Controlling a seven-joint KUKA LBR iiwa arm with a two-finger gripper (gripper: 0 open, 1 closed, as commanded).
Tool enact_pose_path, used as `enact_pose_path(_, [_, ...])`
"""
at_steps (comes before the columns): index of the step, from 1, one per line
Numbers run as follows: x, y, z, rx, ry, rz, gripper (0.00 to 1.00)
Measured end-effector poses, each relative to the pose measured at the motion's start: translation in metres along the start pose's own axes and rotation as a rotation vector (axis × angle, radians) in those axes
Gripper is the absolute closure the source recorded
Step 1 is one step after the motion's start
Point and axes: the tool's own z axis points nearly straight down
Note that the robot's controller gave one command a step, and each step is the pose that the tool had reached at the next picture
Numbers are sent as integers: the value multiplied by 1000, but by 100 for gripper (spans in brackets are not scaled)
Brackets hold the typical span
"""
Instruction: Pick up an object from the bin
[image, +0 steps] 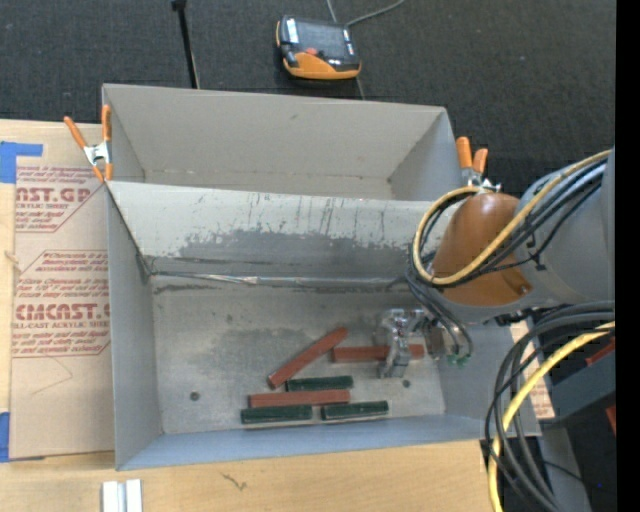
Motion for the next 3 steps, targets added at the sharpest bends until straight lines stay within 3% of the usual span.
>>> enact_pose_path(3, [2, 0, -25, 1, 14, 0, 100])
